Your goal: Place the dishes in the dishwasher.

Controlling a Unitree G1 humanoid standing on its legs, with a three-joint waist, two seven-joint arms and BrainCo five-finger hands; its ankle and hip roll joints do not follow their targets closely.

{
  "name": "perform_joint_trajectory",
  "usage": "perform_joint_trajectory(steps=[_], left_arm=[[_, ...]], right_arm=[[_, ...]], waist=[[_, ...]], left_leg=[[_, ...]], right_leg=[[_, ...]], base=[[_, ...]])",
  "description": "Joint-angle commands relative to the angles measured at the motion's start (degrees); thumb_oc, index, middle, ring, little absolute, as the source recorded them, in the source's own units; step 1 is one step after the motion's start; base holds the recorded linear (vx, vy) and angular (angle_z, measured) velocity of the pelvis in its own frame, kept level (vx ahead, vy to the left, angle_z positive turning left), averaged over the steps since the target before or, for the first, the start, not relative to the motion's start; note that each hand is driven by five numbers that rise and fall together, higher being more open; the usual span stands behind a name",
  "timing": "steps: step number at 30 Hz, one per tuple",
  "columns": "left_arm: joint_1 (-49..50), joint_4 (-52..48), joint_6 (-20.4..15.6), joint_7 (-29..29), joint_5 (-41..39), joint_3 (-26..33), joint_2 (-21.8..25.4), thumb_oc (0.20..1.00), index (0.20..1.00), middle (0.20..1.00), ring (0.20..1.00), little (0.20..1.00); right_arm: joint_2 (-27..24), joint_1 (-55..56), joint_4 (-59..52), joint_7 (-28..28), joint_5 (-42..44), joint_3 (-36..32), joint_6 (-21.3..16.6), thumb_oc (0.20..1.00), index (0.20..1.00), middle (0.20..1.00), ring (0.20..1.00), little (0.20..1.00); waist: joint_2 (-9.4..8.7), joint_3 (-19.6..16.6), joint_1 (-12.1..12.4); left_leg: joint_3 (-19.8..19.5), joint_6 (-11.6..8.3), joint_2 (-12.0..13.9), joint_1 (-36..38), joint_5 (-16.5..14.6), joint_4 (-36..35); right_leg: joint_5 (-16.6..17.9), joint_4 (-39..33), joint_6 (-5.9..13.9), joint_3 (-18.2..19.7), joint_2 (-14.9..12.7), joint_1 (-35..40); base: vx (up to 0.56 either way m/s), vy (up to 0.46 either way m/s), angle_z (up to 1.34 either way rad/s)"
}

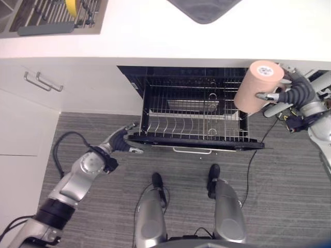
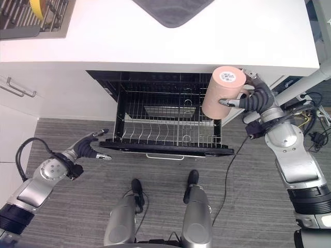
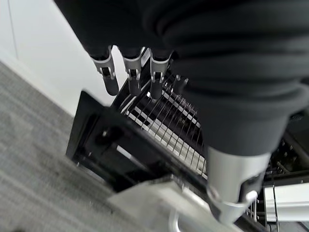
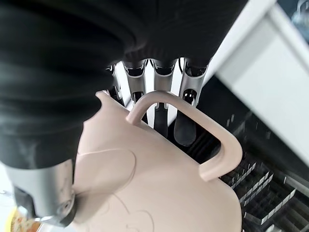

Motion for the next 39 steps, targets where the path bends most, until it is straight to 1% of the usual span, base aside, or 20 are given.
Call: perform_joint_trajectory(steps=[1,6,7,9,10,13,14,18,20,21,22,25,26,28,30,32,35,37,38,39], left_arm=[[-0.6,-0.7,2.5,-0.5,5.7,-2.1,-0.2,1.000,1.000,1.000,1.000,1.000],[-5.1,4.8,5.4,1.0,8.8,-6.4,-2.1,1.000,1.000,1.000,1.000,1.000],[-6.9,7.4,5.5,1.7,10.3,-8.1,-3.2,1.000,1.000,1.000,1.000,1.000],[-9.1,10.6,5.1,2.0,12.1,-9.6,-4.5,1.000,1.000,1.000,1.000,1.000],[-10.3,11.8,5.0,1.8,13.4,-10.4,-5.1,1.000,1.000,1.000,1.000,1.000],[-12.2,14.4,4.7,1.2,16.3,-12.0,-6.3,1.000,1.000,1.000,1.000,1.000],[-12.6,15.0,4.8,0.7,17.1,-12.5,-6.4,1.000,1.000,1.000,1.000,1.000],[-13.5,18.0,5.8,-2.9,20.3,-15.6,-7.4,1.000,1.000,1.000,1.000,1.000],[-13.9,18.8,7.2,-7.4,23.8,-17.1,-7.3,1.000,1.000,1.000,1.000,1.000],[-13.7,19.0,9.4,-15.2,30.3,-18.9,-6.3,1.000,1.000,1.000,1.000,1.000],[-12.9,18.7,9.8,-20.6,34.8,-20.4,-4.7,1.000,1.000,1.000,1.000,1.000],[-12.7,18.1,11.2,-28.3,38.6,-23.2,-2.5,1.000,1.000,1.000,1.000,1.000],[-12.5,17.0,12.1,-31.3,39.0,-24.2,-1.6,1.000,1.000,1.000,1.000,1.000],[-12.2,14.3,13.3,-38.4,39.8,-25.5,0.0,1.000,1.000,1.000,1.000,1.000],[-11.7,12.2,12.6,-43.3,42.1,-26.4,1.2,1.000,1.000,1.000,1.000,1.000],[-10.6,9.5,10.3,-48.8,44.9,-28.0,4.0,1.000,1.000,1.000,1.000,1.000],[-9.2,6.9,9.0,-52.8,47.2,-29.3,6.0,1.000,1.000,1.000,1.000,1.000],[-8.0,5.5,7.4,-53.7,50.3,-30.0,6.7,1.000,1.000,1.000,1.000,1.000],[-7.0,4.1,5.3,-55.5,52.9,-30.6,7.5,1.000,1.000,1.000,1.000,1.000],[-5.8,3.0,4.7,-56.5,53.2,-30.6,7.9,1.000,1.000,1.000,1.000,1.000]], right_arm=[[0.3,-3.6,0.1,0.1,0.7,-0.5,-2.1,0.200,0.200,0.200,0.200,0.200],[0.7,-6.2,2.4,1.3,1.1,1.4,-1.9,0.200,0.200,0.200,0.200,0.200],[1.3,-7.4,3.0,2.0,0.8,2.4,-1.4,0.200,0.200,0.200,0.200,0.200],[1.9,-8.8,3.8,3.2,0.4,3.4,-1.1,0.200,0.200,0.200,0.200,0.200],[2.2,-9.5,4.1,4.0,0.0,4.0,-0.6,0.200,0.200,0.200,0.200,0.200],[2.8,-10.7,5.0,5.4,-0.8,5.0,0.3,0.200,0.200,0.200,0.200,0.200],[2.9,-10.9,5.4,5.7,-1.0,5.3,0.2,0.200,0.200,0.200,0.200,0.200],[3.9,-11.3,7.8,7.1,-2.3,6.3,0.4,0.200,0.200,0.200,0.200,0.200],[4.2,-11.6,8.8,7.5,-2.8,6.8,0.8,0.200,0.200,0.200,0.200,0.200],[4.2,-11.6,9.5,8.0,-3.0,6.8,0.8,0.200,0.200,0.200,0.200,0.200],[3.9,-12.6,11.3,8.0,-3.0,7.7,0.3,0.200,0.200,0.200,0.200,0.200],[3.3,-15.0,14.4,7.6,-2.5,10.0,-0.1,0.200,0.200,0.200,0.200,0.200],[3.2,-15.9,15.8,7.7,-2.4,10.7,-0.3,0.200,0.200,0.200,0.200,0.200],[3.0,-17.6,18.5,8.3,-2.6,11.6,-0.5,0.200,0.200,0.200,0.200,0.200],[2.9,-18.3,20.0,8.8,-2.9,11.8,-0.5,0.200,0.200,0.200,0.200,0.200],[2.3,-19.5,23.3,9.4,-3.0,12.5,-1.2,0.200,0.200,0.200,0.200,0.200],[1.7,-21.5,26.3,10.2,-2.5,13.6,-0.8,0.200,0.200,0.200,0.200,0.200],[1.4,-22.5,28.0,11.1,-2.4,13.9,0.0,0.200,0.200,0.200,0.200,0.200],[1.3,-23.6,30.6,11.4,-2.3,14.4,0.4,0.200,0.200,0.200,0.200,0.200],[1.0,-24.5,32.6,11.5,-2.2,14.8,0.4,0.200,0.200,0.200,0.200,0.200]], waist=[[-1.51,-3.2,-0.7],[-1.91,-3.1,-1.3],[-2.09,-3.0,-1.5],[-2.30,-3.2,-1.8],[-2.40,-3.2,-2.0],[-2.49,-3.3,-2.4],[-2.47,-3.4,-2.5],[-2.46,-3.2,-2.8],[-2.43,-3.0,-2.9],[-2.33,-2.8,-3.0],[-2.18,-2.6,-3.0],[-1.89,-2.3,-2.9],[-1.75,-1.9,-3.0],[-1.29,-1.6,-2.8],[-0.92,-1.5,-2.7],[-0.29,-1.2,-2.4],[0.21,-0.9,-2.1],[0.63,-0.7,-1.8],[1.12,-0.6,-1.4],[1.48,-0.5,-1.1]], left_leg=[[1.0,-0.31,3.1,0.2,-1.7,3.8],[0.0,-0.11,2.8,-0.3,-2.1,4.6],[-0.2,-0.14,2.7,-0.2,-2.8,5.2],[-0.2,-0.05,2.7,-0.3,-2.5,5.3],[-0.3,-0.19,2.8,-0.4,-3.1,6.0],[-0.3,-0.29,2.9,-0.6,-3.3,6.5],[-0.3,-0.24,2.9,-0.8,-2.8,6.2],[-0.4,-0.31,3.0,-1.1,-3.0,6.5],[-0.6,-0.29,2.9,-0.9,-3.5,6.7],[-0.7,-0.33,2.9,-1.0,-3.4,6.5],[-0.8,-0.31,2.7,-1.2,-3.0,6.2],[-1.0,-0.24,2.4,-1.2,-3.0,5.8],[-1.2,-0.32,2.2,-1.2,-3.6,6.2],[-1.6,-0.35,1.9,-1.6,-3.3,5.9],[-1.8,-0.40,1.7,-1.7,-3.2,5.6],[-1.9,-0.52,1.3,-1.7,-3.3,5.5],[-2.0,-0.68,1.1,-1.7,-3.3,5.3],[-2.1,-0.73,0.8,-1.6,-3.3,4.9],[-2.2,-0.82,0.5,-1.7,-3.2,4.8],[-2.2,-0.83,0.4,-1.7,-3.3,4.8]], right_leg=[[-3.9,-0.5,5.49,2.6,-2.5,4.2],[-4.2,0.5,5.50,3.9,-2.2,3.6],[-4.8,1.1,5.53,4.2,-2.1,3.6],[-4.5,1.2,5.37,4.5,-2.0,3.3],[-5.0,1.9,5.40,4.7,-2.0,3.3],[-5.3,2.5,5.30,5.0,-2.0,3.0],[-4.9,2.2,5.19,5.1,-1.9,2.7],[-5.0,2.8,5.23,5.2,-1.9,2.2],[-5.5,3.1,5.40,5.3,-2.0,2.2],[-5.4,3.0,5.50,5.2,-2.0,2.1],[-4.9,2.5,5.53,5.4,-2.0,1.8],[-4.9,2.2,5.49,5.4,-1.9,1.8],[-5.5,2.5,5.54,5.5,-1.8,1.8],[-5.2,2.1,5.38,5.5,-1.8,1.7],[-5.2,1.7,5.36,5.4,-1.8,1.7],[-5.3,1.5,5.41,5.3,-2.0,2.0],[-5.5,1.4,5.49,5.1,-2.3,2.1],[-5.6,1.1,5.53,5.0,-2.4,2.3],[-5.7,1.1,5.55,4.9,-2.6,2.2],[-5.8,1.1,5.50,4.7,-2.7,2.3]], base=[[0.03,0.008,0.00],[0.04,0.000,-0.03],[0.06,0.006,-0.04],[0.08,-0.001,-0.07],[0.07,-0.006,-0.09],[0.04,0.000,-0.03],[0.00,0.000,0.00],[0.00,0.000,0.00],[0.00,0.000,0.00],[-0.03,0.012,-0.02],[-0.05,0.017,-0.03],[-0.04,0.022,-0.09],[-0.05,0.032,-0.14],[-0.06,0.046,-0.05],[-0.03,0.042,0.00],[-0.03,0.061,-0.01],[-0.02,0.045,0.01],[-0.01,0.049,0.01],[-0.02,0.057,0.01],[-0.02,0.056,0.02]])
